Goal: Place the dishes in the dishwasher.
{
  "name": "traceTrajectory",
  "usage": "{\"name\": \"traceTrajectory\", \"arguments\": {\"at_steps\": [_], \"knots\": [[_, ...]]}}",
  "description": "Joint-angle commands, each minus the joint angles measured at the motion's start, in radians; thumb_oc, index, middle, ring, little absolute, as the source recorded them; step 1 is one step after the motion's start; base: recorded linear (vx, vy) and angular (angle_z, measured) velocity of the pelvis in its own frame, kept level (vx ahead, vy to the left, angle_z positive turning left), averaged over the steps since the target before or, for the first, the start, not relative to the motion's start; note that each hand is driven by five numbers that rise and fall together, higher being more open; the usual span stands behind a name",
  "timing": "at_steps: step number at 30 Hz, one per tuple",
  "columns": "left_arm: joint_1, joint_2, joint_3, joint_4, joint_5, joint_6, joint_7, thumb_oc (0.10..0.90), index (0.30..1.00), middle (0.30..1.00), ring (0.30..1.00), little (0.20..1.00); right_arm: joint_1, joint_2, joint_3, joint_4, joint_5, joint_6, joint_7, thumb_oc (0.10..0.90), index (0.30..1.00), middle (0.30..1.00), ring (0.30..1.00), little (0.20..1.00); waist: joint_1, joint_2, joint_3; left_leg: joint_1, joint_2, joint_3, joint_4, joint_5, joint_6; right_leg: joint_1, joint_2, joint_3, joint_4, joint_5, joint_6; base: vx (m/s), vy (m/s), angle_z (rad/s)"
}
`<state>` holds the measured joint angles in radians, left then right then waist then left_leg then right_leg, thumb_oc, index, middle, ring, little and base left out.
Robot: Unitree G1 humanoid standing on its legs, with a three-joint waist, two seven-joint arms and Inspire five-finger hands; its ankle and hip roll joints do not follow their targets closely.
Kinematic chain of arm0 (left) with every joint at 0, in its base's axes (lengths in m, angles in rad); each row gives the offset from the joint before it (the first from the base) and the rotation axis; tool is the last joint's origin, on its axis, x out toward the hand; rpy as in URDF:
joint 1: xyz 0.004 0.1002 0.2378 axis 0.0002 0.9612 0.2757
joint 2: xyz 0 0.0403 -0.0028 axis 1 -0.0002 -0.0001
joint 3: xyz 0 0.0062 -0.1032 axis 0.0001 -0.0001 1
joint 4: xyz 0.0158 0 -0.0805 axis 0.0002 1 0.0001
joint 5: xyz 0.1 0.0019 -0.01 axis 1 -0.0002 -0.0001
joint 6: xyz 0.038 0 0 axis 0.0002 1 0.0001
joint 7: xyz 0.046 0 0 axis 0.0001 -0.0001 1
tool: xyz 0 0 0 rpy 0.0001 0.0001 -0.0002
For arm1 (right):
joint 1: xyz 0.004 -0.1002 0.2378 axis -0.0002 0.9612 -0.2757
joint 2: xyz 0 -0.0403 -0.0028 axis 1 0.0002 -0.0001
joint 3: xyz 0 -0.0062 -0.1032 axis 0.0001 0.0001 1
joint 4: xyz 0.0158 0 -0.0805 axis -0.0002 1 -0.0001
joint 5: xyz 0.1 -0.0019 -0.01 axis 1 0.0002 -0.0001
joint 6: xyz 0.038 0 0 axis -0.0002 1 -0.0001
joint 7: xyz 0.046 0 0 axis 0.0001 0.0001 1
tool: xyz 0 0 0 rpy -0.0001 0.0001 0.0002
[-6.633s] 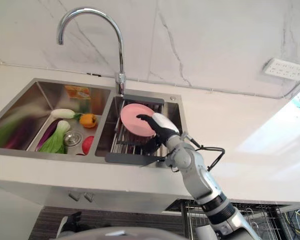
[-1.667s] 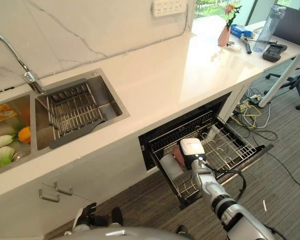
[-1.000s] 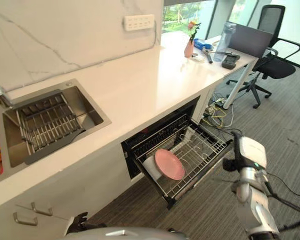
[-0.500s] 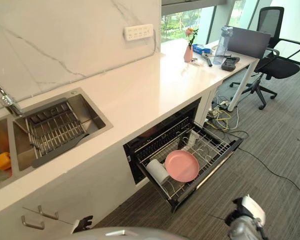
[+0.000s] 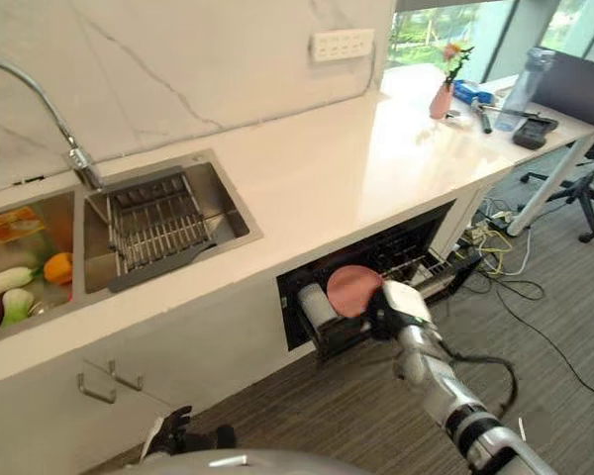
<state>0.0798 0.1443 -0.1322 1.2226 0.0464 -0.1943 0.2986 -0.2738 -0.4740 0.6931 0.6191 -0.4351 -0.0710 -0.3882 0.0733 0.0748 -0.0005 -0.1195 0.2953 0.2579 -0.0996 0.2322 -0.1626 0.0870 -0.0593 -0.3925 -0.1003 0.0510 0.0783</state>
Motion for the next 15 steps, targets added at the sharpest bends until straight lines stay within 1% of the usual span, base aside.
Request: {"name": "traceTrajectory", "arguments": {"at_steps": [1, 2, 3, 4, 5, 6, 7, 9, 11, 13, 15], "knots": [[-0.062, 0.039, -0.077, 0.077, -0.005, -0.003, -0.002, 0.8, 0.9, 0.9, 0.9, 0.9, -0.212, 0.149, 0.042, 0.195, -0.117, -0.079, 0.037, 0.4, 0.3, 0.3, 0.3, 0.3, 0.077, -0.018, 0.067, 0.097, -0.036, 0.021, 0.012, -0.137, 0.012, -0.05, -0.094, 0.082, 0.013, -0.038, 0.002, -0.02, 0.012, 0.33], [-0.063, 0.04, -0.072, 0.078, -0.006, -0.004, -0.002, 0.8, 0.9, 0.9, 0.9, 0.9, -0.219, 0.159, 0.047, 0.209, -0.119, -0.083, 0.03, 0.4, 0.3, 0.3, 0.3, 0.3, 0.073, -0.02, 0.068, 0.097, -0.035, 0.021, 0.012, -0.137, 0.012, -0.05, -0.093, 0.082, 0.013, -0.038, 0.002, -0.03, 0.017, 0.27], [-0.062, 0.041, -0.079, 0.075, -0.008, -0.009, -0.006, 0.8, 0.9, 0.9, 0.9, 0.9, -0.228, 0.191, 0.074, 0.266, -0.129, -0.075, 0.042, 0.4, 0.3, 0.3, 0.3, 0.3, 0.094, -0.014, 0.071, 0.091, -0.038, 0.013, 0.012, -0.134, 0.012, -0.049, -0.094, 0.078, 0.013, -0.039, 0.002, -0.01, 0.007, 0.33], [-0.062, 0.042, -0.078, 0.075, -0.008, -0.01, -0.006, 0.8, 0.9, 0.9, 0.9, 0.9, -0.232, 0.198, 0.075, 0.277, -0.13, -0.078, 0.037, 0.4, 0.3, 0.3, 0.3, 0.3, 0.093, -0.015, 0.071, 0.091, -0.038, 0.013, 0.012, -0.135, 0.012, -0.049, -0.094, 0.078, 0.013, -0.039, 0.002, -0.03, 0.033, 0.39], [-0.053, 0.049, -0.089, 0.071, -0.009, -0.02, -0.019, 0.8, 0.9, 0.9, 0.9, 0.9, -0.266, 0.261, 0.12, 0.386, -0.153, -0.064, 0.045, 0.4, 0.3, 0.3, 0.3, 0.3, 0.124, -0.005, 0.077, 0.083, -0.044, 0.006, 0.012, -0.132, 0.013, -0.048, -0.097, 0.073, 0.013, -0.042, 0.002, -0.03, 0.053, 0.5], [-0.051, 0.05, -0.097, 0.064, -0.013, -0.021, -0.022, 0.8, 0.9, 0.9, 0.9, 0.9, -0.284, 0.289, 0.133, 0.432, -0.159, -0.053, 0.048, 0.4, 0.3, 0.3, 0.3, 0.3, 0.139, 0.005, 0.08, 0.078, -0.048, 0.005, 0.012, -0.129, 0.013, -0.047, -0.099, 0.07, 0.013, -0.043, 0.002, -0.03, 0.053, 0.42], [-0.051, 0.052, -0.096, 0.063, -0.014, -0.021, -0.023, 0.8, 0.9, 0.9, 0.9, 0.9, -0.287, 0.295, 0.133, 0.44, -0.16, -0.055, 0.045, 0.4, 0.3, 0.3, 0.3, 0.3, 0.138, 0.004, 0.081, 0.078, -0.048, 0.004, 0.012, -0.129, 0.013, -0.047, -0.099, 0.069, 0.013, -0.043, 0.002, -0.03, 0.04, 0.44], [-0.039, 0.058, -0.096, 0.063, -0.014, -0.022, -0.033, 0.8, 0.9, 0.9, 0.9, 0.9, -0.314, 0.321, 0.135, 0.47, -0.162, -0.042, 0.03, 0.4, 0.3, 0.3, 0.3, 0.3, 0.153, 0.021, 0.088, 0.071, -0.049, 0.007, 0.012, -0.123, 0.012, -0.044, -0.105, 0.063, 0.013, -0.041, 0.002, -0.01, 0.051, 0.49], [-0.034, 0.057, -0.087, 0.074, -0.011, -0.021, -0.034, 0.8, 0.9, 0.9, 0.9, 0.9, -0.308, 0.32, 0.121, 0.439, -0.163, -0.034, 0.008, 0.4, 0.3, 0.3, 0.3, 0.3, 0.148, 0.022, 0.089, 0.074, -0.049, 0.014, 0.012, -0.122, 0.013, -0.039, -0.106, 0.065, 0.013, -0.04, 0.001, 0.01, 0.027, 0.38], [-0.032, 0.057, -0.071, 0.093, -0.012, -0.021, -0.031, 0.8, 0.9, 0.9, 0.9, 0.9, -0.284, 0.303, 0.114, 0.38, -0.181, -0.024, -0.016, 0.4, 0.3, 0.3, 0.3, 0.3, 0.137, 0.017, 0.092, 0.075, -0.046, 0.024, 0.012, -0.12, 0.012, -0.034, -0.105, 0.066, 0.013, -0.038, 0.0, 0.0, -0.002, 0.26], [-0.033, 0.059, -0.049, 0.108, -0.015, -0.022, -0.028, 0.8, 0.9, 0.9, 0.9, 0.9, -0.252, 0.271, 0.113, 0.296, -0.21, -0.007, -0.022, 0.4, 0.3, 0.3, 0.3, 0.3, 0.121, 0.006, 0.096, 0.079, -0.045, 0.033, 0.012, -0.119, 0.011, -0.028, -0.104, 0.068, 0.013, -0.034, 0.0, 0.0, -0.018, 0.16]]}}
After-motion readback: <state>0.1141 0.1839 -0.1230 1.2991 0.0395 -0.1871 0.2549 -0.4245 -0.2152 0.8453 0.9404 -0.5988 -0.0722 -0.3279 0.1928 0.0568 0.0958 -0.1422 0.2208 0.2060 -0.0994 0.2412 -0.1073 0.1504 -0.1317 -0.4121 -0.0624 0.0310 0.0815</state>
